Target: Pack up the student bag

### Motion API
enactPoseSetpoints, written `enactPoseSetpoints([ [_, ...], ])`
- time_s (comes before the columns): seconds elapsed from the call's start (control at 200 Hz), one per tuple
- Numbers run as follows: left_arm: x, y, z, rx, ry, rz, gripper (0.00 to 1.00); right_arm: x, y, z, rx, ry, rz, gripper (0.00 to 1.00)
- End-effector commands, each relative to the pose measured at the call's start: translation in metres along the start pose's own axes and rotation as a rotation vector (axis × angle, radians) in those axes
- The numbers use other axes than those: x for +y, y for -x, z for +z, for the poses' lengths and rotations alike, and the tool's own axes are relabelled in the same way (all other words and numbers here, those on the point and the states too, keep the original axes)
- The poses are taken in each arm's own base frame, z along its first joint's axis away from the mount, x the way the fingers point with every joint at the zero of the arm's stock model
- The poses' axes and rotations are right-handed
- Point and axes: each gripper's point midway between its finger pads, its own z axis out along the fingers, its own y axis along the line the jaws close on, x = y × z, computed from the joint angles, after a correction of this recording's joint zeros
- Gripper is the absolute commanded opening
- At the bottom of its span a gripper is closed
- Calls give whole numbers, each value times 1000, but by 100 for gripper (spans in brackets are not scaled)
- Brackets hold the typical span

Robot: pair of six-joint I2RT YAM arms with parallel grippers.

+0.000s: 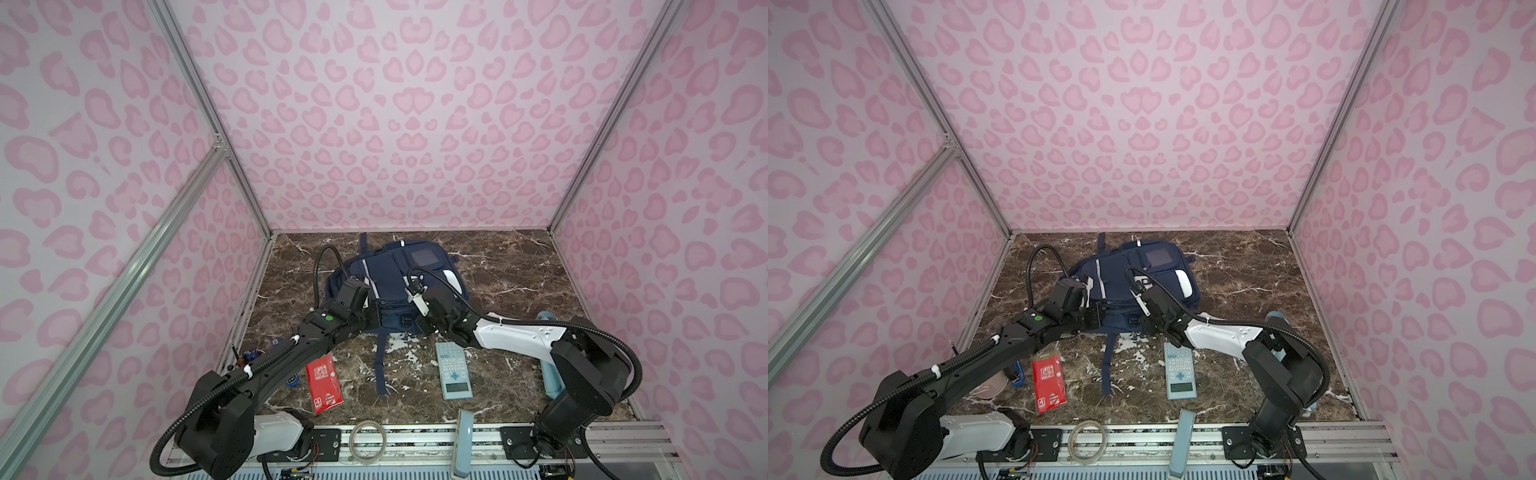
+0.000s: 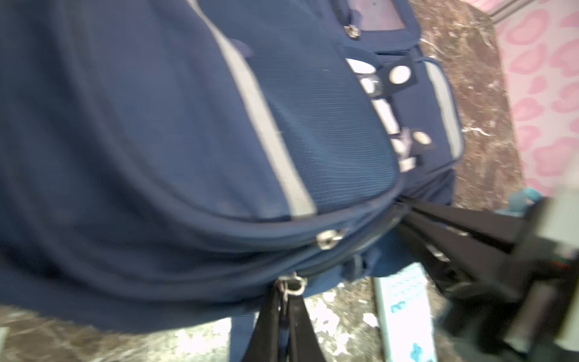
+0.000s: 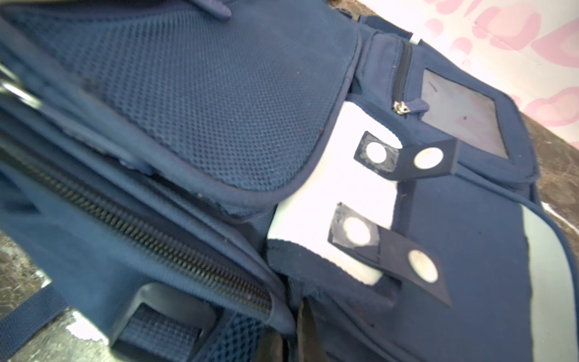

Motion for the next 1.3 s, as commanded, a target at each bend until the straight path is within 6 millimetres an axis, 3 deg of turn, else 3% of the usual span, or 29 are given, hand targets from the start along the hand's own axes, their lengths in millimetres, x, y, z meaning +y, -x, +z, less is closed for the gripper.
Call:
enactPoseSetpoints([
  [0.0,40,10,1,-59,150,-1,3,-23,-14,-4,45,-65,-6,0],
  [0.21,36,5,2,-52,109,-5,3,-77,-22,-7,53,-91,133,0],
  [0.24,31,3,2,-50,72,-12,3,-80,-22,-8,51,-75,153,7],
  [0.29,16,2,1,-49,-12,-30,3,-84,-20,-12,41,-79,185,30],
  [0.335,-3,-1,0,-33,-103,-46,3,-87,-16,-19,24,-108,209,40],
  [0.445,-36,-5,-4,-3,-187,-22,3,-66,2,-44,-81,-62,238,58],
  [0.52,-55,-4,-9,3,-232,-5,3,-43,11,-58,-135,-18,197,60],
  [0.695,-80,-9,-16,29,-325,-6,3,24,28,-65,-271,77,59,57],
  [0.83,-83,-12,-19,45,-341,-9,3,39,28,-35,-250,69,88,52],
  [0.905,-83,-15,-22,51,-348,-8,3,29,19,-17,-200,-27,101,42],
  [0.95,-81,-16,-23,51,-347,-6,3,18,14,-11,-183,-99,115,29],
  [0.995,-76,-19,-22,51,-333,-5,3,8,9,-12,-180,-155,138,15],
  [1.065,-63,-24,-14,63,-311,-22,3,-1,5,-19,-190,-202,153,0],
  [1.295,-14,-21,-5,41,-138,-30,3,-31,-4,-33,-179,-220,152,0],
])
